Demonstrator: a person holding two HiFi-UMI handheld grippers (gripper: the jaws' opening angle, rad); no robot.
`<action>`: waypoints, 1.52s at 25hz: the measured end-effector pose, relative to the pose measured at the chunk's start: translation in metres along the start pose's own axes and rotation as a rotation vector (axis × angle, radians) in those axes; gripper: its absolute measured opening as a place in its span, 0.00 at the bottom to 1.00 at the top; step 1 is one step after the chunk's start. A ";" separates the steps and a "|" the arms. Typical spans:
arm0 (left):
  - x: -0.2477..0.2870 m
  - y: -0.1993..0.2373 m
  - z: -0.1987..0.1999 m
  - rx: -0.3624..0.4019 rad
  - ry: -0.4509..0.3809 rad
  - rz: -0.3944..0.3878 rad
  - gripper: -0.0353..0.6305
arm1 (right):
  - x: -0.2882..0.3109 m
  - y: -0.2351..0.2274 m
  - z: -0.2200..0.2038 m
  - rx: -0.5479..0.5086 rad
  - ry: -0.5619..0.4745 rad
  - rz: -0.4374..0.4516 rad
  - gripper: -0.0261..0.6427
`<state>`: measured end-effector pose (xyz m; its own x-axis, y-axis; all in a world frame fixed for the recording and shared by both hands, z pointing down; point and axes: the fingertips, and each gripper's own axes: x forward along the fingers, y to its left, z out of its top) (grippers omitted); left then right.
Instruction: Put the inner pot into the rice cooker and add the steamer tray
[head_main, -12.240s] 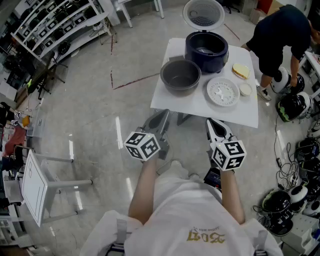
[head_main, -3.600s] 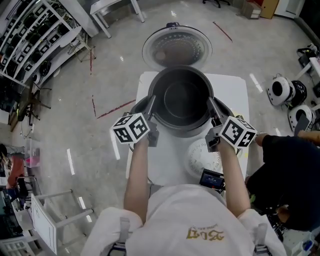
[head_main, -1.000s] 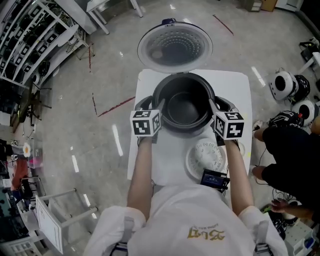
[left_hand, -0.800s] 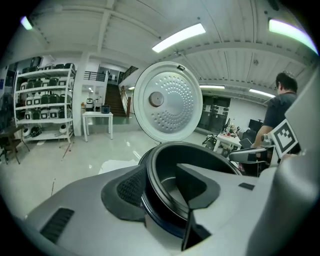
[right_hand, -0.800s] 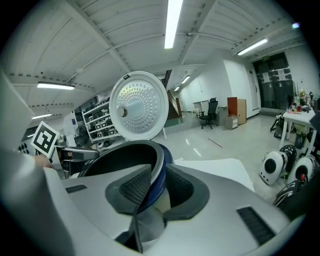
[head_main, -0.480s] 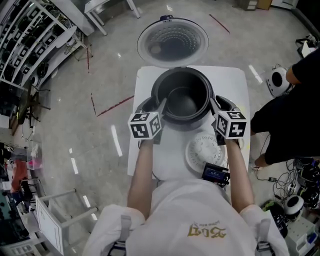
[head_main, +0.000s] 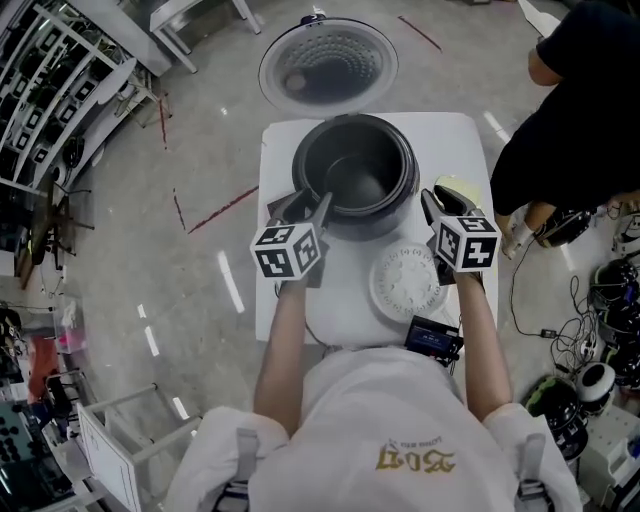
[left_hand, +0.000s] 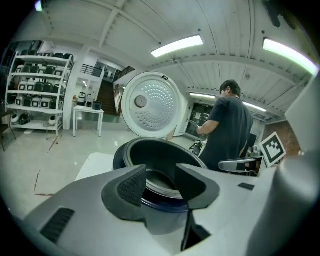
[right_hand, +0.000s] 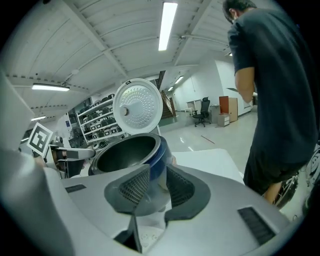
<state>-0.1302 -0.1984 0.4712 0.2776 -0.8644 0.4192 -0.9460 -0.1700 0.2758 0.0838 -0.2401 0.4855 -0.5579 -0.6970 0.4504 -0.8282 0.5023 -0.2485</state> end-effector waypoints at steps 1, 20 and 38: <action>-0.002 -0.002 -0.002 0.004 -0.003 -0.005 0.35 | -0.005 0.000 -0.004 0.005 0.001 -0.007 0.21; -0.024 -0.036 -0.069 -0.006 0.077 -0.076 0.33 | -0.062 -0.014 -0.074 0.088 0.050 -0.081 0.23; 0.004 -0.063 -0.191 -0.021 0.365 -0.176 0.34 | -0.105 -0.034 -0.188 0.201 0.197 -0.164 0.23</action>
<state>-0.0379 -0.1008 0.6205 0.4793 -0.5979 0.6425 -0.8764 -0.2871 0.3866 0.1804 -0.0877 0.6081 -0.4112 -0.6382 0.6509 -0.9112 0.2664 -0.3144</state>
